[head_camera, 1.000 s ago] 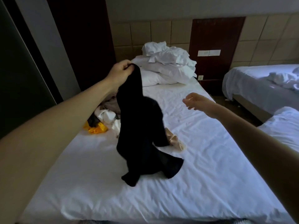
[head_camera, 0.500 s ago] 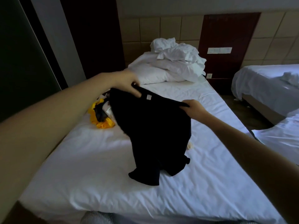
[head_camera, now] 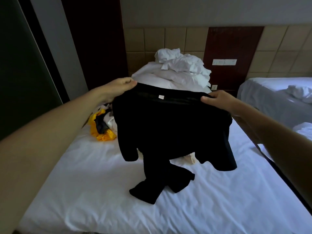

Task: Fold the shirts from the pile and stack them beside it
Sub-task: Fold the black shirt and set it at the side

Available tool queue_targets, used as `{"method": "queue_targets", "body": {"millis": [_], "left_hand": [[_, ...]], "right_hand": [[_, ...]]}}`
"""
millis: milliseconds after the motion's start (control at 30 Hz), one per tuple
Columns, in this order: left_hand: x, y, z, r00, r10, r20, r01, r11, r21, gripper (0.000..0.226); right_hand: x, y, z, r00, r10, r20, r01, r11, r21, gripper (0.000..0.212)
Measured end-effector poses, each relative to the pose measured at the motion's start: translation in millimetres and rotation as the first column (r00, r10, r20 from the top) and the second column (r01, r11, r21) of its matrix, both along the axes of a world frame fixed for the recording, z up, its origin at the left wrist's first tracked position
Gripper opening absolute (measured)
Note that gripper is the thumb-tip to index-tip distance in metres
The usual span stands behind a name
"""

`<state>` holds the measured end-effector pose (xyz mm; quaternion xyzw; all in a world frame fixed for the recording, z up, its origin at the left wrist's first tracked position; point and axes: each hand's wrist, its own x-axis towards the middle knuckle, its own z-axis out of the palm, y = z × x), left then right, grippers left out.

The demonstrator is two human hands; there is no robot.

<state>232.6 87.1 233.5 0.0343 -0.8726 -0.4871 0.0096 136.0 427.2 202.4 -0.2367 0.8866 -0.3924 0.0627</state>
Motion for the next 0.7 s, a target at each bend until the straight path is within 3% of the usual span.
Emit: {"method": "queue_targets", "body": {"millis": [133, 200, 267, 333, 400, 533, 633, 667, 700], "left_hand": [[3, -13, 18, 0.977, -0.153, 0.152, 0.186, 0.953, -0.238, 0.031], [0, -14, 21, 0.961, -0.171, 0.219, 0.237, 0.917, -0.321, 0.027], [-7, -19, 22, 0.970, -0.132, 0.204, 0.195, 0.923, -0.330, 0.021], [-17, -27, 22, 0.994, -0.020, 0.103, 0.054, 0.940, -0.336, 0.008], [-25, -37, 24, 0.990, 0.135, -0.039, -0.140, 0.916, -0.377, 0.013], [-36, -37, 40, 0.863, 0.279, -0.422, -0.400, 0.887, -0.231, 0.031], [-36, -27, 61, 0.648, 0.277, -0.709, -0.381, 0.925, 0.014, 0.021], [-34, -25, 66, 0.663, 0.272, -0.698, -0.317, 0.946, 0.068, 0.019], [-31, -25, 70, 0.755, 0.245, -0.608, -0.257, 0.964, 0.070, 0.018]], "right_hand": [[-9, 16, 20, 0.986, 0.159, 0.058, -0.167, 0.966, 0.197, 0.019], [-19, 19, 20, 0.987, 0.162, -0.024, -0.150, 0.956, 0.253, 0.021], [-28, 18, 18, 0.987, 0.105, -0.119, -0.079, 0.975, 0.206, 0.021], [-35, 14, 15, 0.980, -0.003, -0.197, 0.025, 0.994, 0.109, 0.024], [-43, 10, 17, 0.947, -0.110, -0.301, 0.132, 0.990, 0.053, 0.027], [-54, 2, 49, 0.875, -0.244, -0.419, 0.191, 0.968, -0.164, 0.022], [-56, 3, 81, 0.888, -0.347, -0.303, 0.179, 0.866, -0.466, 0.022], [-57, 6, 88, 0.931, -0.292, -0.219, 0.157, 0.862, -0.482, 0.018], [-56, 9, 93, 0.974, -0.190, -0.121, 0.125, 0.903, -0.410, 0.015]]}}
